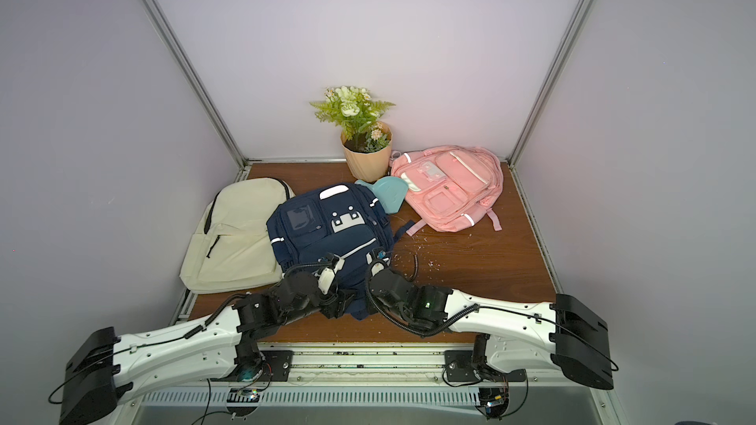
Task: Zip up the backpack
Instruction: Zip the zipper on the backpack.
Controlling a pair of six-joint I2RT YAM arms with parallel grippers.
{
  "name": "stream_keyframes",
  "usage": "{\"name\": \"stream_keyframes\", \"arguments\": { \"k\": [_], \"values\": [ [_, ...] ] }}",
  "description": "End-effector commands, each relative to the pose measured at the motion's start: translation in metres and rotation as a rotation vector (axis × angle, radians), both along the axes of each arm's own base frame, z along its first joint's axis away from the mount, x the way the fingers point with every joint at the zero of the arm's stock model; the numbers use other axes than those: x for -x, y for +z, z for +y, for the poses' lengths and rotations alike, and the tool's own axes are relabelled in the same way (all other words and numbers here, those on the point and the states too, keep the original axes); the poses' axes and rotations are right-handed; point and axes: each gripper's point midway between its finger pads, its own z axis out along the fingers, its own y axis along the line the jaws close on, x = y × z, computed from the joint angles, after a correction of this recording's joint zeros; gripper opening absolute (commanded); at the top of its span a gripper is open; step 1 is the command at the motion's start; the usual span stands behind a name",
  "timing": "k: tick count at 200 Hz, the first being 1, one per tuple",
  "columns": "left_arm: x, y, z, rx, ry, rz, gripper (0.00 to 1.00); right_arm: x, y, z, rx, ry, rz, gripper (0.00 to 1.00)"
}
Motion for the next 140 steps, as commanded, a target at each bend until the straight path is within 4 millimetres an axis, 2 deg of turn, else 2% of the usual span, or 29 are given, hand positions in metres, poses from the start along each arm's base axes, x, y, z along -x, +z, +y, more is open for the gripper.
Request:
{"name": "stream_keyframes", "arguments": {
  "k": [1,16,37,56,73,110,140],
  "values": [
    [0.005,0.000,-0.020,0.012,-0.095,-0.023,0.71,-0.007,0.027,0.005,-0.079,-0.019,-0.043,0.00],
    [-0.001,-0.006,-0.021,-0.027,-0.073,-0.022,0.67,-0.006,0.025,0.008,-0.079,-0.011,-0.037,0.00],
    [-0.011,-0.017,-0.018,-0.102,-0.028,-0.012,0.49,-0.005,0.023,0.008,-0.071,-0.009,-0.033,0.00],
    [-0.023,-0.030,-0.001,-0.186,0.090,0.005,0.35,-0.008,0.018,0.000,-0.040,-0.037,-0.035,0.00],
    [-0.024,-0.039,0.009,-0.240,0.131,0.033,0.23,-0.015,0.008,-0.012,-0.010,-0.088,-0.010,0.00],
    [-0.016,-0.045,0.026,-0.244,0.179,0.054,0.14,-0.034,-0.018,-0.045,-0.022,-0.164,0.089,0.00],
    [-0.013,-0.041,0.038,-0.245,0.204,0.049,0.09,-0.056,-0.015,-0.081,0.041,-0.261,0.055,0.00]
  ]
}}
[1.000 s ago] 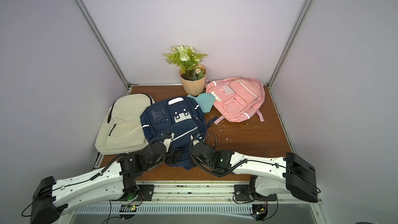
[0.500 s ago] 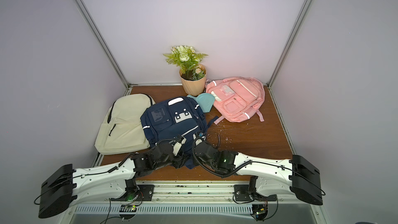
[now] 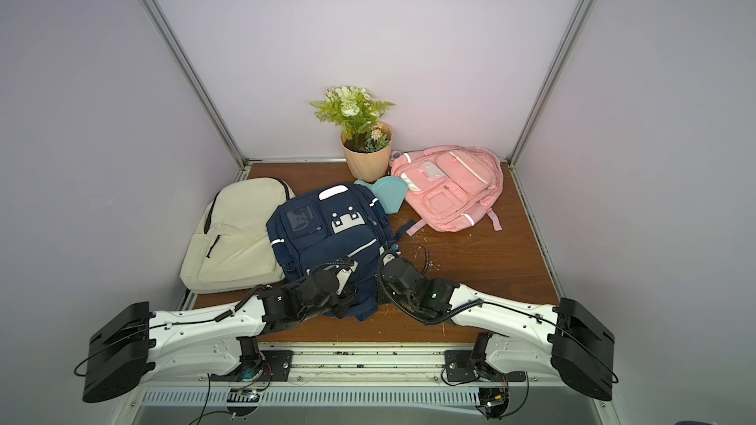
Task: Zip up the backpack
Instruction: Zip the zipper on the backpack.
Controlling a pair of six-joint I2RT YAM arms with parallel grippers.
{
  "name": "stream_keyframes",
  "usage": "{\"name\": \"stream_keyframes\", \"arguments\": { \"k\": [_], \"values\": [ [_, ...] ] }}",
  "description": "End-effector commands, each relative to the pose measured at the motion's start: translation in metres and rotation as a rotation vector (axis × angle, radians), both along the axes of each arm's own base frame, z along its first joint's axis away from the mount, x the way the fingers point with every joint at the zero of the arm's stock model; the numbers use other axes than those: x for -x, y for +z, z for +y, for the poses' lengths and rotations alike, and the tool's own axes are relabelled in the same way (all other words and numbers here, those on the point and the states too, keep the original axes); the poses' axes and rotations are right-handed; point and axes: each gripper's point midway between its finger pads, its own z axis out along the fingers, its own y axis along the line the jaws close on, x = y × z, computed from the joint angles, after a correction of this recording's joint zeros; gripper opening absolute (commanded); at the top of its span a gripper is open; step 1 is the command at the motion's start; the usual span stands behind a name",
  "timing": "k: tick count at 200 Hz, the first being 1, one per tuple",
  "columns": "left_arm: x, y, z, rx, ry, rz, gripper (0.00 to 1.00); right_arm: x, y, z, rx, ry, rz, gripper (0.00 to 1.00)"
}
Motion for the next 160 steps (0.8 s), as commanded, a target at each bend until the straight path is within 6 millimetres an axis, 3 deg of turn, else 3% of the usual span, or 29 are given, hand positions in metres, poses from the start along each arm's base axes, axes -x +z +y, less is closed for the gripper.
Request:
{"name": "stream_keyframes", "arguments": {
  "k": [1,23,55,94,116,138,160],
  "values": [
    [-0.005,-0.016,0.043,-0.125,0.145,-0.003,0.09,-0.022,0.006,-0.042,0.065,-0.138,-0.031,0.00],
    [-0.003,-0.012,0.048,-0.114,0.153,-0.010,0.07,-0.044,0.011,-0.068,0.123,-0.213,-0.064,0.00],
    [0.003,-0.002,0.050,-0.070,0.136,-0.022,0.05,-0.076,0.010,-0.091,0.185,-0.281,-0.095,0.00],
    [0.007,0.019,0.060,0.008,0.151,-0.053,0.05,-0.099,0.018,-0.088,0.142,-0.254,-0.151,0.00],
    [0.010,0.021,0.062,0.039,0.145,-0.054,0.06,-0.106,0.022,-0.085,0.183,-0.248,-0.156,0.00],
    [0.010,0.026,0.054,0.047,0.116,-0.055,0.19,-0.097,0.036,-0.066,0.114,-0.160,-0.184,0.00],
    [0.002,0.044,0.044,0.038,0.107,-0.093,0.47,-0.076,0.051,-0.039,0.065,-0.049,-0.217,0.00]
  ]
}}
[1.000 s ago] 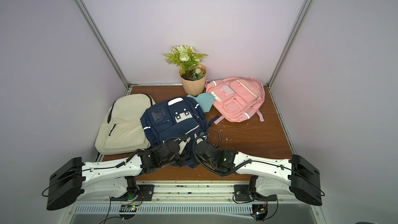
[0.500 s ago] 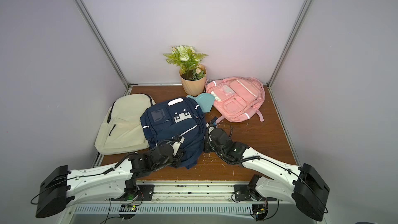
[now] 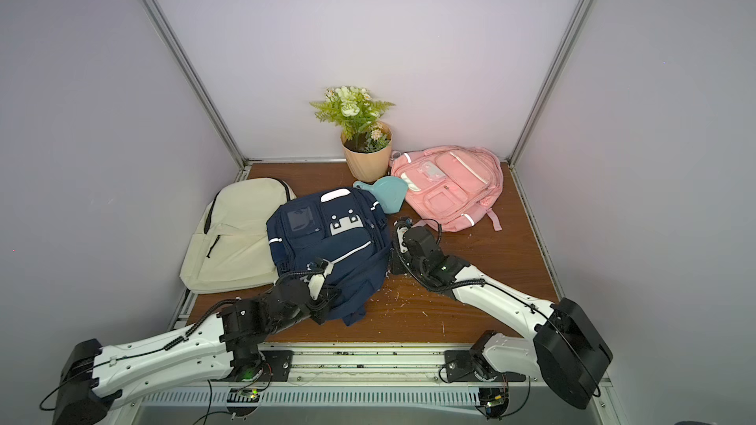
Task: Zip up the backpack
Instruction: Zip the zipper on the backpack.
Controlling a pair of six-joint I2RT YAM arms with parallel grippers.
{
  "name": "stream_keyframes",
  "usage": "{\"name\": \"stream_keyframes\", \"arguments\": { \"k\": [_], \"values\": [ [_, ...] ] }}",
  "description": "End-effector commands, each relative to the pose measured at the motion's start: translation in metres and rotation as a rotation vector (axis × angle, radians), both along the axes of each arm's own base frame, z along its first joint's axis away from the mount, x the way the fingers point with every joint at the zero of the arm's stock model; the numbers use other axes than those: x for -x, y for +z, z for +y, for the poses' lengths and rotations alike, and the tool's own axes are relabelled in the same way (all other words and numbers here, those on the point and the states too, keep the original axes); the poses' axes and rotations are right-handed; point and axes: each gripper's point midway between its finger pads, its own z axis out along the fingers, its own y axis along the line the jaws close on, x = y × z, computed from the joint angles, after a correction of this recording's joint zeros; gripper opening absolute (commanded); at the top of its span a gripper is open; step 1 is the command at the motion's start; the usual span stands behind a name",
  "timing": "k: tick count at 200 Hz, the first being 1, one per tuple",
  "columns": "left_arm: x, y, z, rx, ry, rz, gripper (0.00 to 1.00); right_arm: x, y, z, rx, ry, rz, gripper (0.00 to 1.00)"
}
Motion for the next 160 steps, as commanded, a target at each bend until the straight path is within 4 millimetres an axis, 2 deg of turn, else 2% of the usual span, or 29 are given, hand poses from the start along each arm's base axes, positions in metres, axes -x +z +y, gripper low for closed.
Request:
{"name": "stream_keyframes", "arguments": {
  "k": [1,18,30,53,87,110,126,138,160],
  "values": [
    [-0.013,0.016,0.003,-0.043,0.048,-0.046,0.48,0.001,0.042,0.004,-0.029,-0.004,-0.125,0.00],
    [-0.022,0.038,-0.009,-0.028,0.042,-0.097,0.66,0.021,0.053,0.024,-0.065,0.078,-0.151,0.00],
    [-0.026,0.049,-0.021,-0.007,0.016,-0.120,0.74,0.034,0.061,0.036,-0.083,0.126,-0.166,0.00],
    [-0.026,0.059,-0.050,0.000,-0.083,-0.127,0.76,0.050,0.071,0.049,-0.103,0.166,-0.184,0.00],
    [-0.021,0.048,-0.075,0.005,-0.183,-0.095,0.76,0.060,0.078,0.055,-0.130,0.191,-0.191,0.00],
    [-0.023,0.033,-0.072,-0.032,-0.162,-0.071,0.72,0.064,0.080,0.058,-0.138,0.200,-0.193,0.00],
    [-0.023,0.024,-0.067,-0.053,-0.146,-0.063,0.63,0.065,0.082,0.057,-0.147,0.198,-0.198,0.00],
    [-0.023,0.020,-0.065,-0.058,-0.139,-0.059,0.52,0.065,0.082,0.055,-0.149,0.191,-0.199,0.00],
    [-0.021,0.019,-0.062,-0.053,-0.134,-0.056,0.26,0.059,0.078,0.049,-0.119,0.147,-0.199,0.00]
  ]
}}
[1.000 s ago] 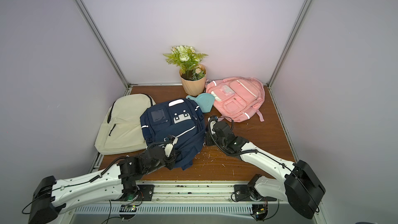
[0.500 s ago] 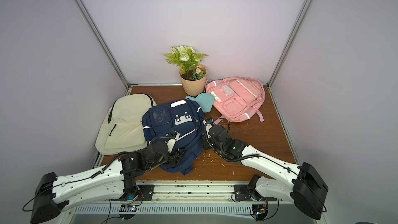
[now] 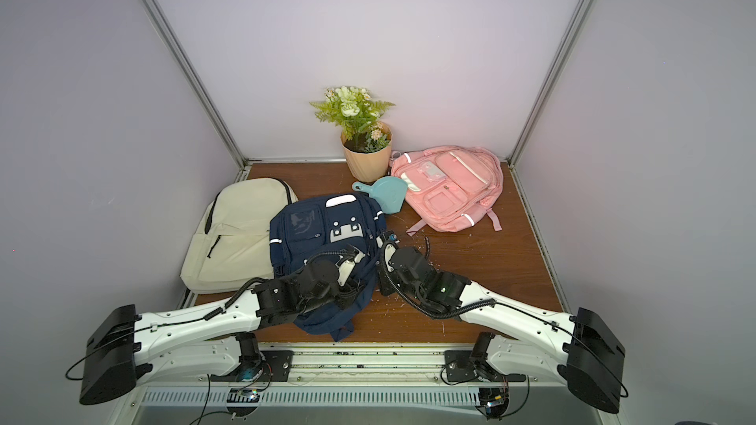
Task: Zip up the backpack
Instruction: Zip the zipper on the backpack.
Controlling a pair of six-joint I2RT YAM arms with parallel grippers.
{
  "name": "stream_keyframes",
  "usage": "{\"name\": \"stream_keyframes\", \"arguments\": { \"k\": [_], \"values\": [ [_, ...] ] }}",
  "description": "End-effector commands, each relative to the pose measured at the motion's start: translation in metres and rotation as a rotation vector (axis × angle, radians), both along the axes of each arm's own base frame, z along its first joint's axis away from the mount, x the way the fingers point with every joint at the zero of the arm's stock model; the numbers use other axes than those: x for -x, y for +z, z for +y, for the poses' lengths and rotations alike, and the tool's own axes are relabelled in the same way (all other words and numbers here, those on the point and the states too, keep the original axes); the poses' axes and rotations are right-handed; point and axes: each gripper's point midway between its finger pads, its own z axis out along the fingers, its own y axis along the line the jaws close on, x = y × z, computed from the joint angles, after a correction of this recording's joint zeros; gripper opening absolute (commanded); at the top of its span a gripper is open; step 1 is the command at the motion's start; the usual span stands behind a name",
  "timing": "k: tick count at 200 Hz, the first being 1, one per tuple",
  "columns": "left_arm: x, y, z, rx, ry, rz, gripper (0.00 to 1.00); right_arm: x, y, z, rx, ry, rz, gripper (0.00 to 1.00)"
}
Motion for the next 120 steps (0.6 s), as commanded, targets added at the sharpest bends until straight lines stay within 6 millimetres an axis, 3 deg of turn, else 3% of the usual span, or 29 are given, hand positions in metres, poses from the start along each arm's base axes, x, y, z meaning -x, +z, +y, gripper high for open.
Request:
{"name": "stream_keyframes", "arguments": {
  "k": [1,24,36,50,67,93,120],
  "values": [
    [0.001,-0.001,0.003,0.010,0.004,0.000,0.25,-0.010,0.042,-0.003,-0.102,-0.064,-0.085,0.00],
    [0.006,0.001,0.008,0.015,-0.007,-0.007,0.05,-0.028,0.029,-0.024,-0.018,-0.180,-0.082,0.00],
    [0.010,0.006,0.012,-0.009,-0.006,-0.041,0.01,-0.042,0.018,-0.039,0.005,-0.233,-0.052,0.00],
    [0.016,0.014,0.016,-0.040,0.001,-0.091,0.00,-0.058,0.009,-0.059,-0.008,-0.285,-0.013,0.00],
    [0.021,0.014,0.016,-0.045,-0.019,-0.081,0.00,-0.073,0.012,-0.075,-0.017,-0.334,-0.032,0.00],
    [0.031,0.015,0.009,-0.027,-0.056,-0.076,0.00,-0.094,0.016,-0.083,0.002,-0.371,-0.049,0.00],
    [0.042,0.033,0.000,0.028,-0.105,-0.101,0.00,-0.113,0.018,-0.089,0.003,-0.406,-0.066,0.00]
  ]
}}
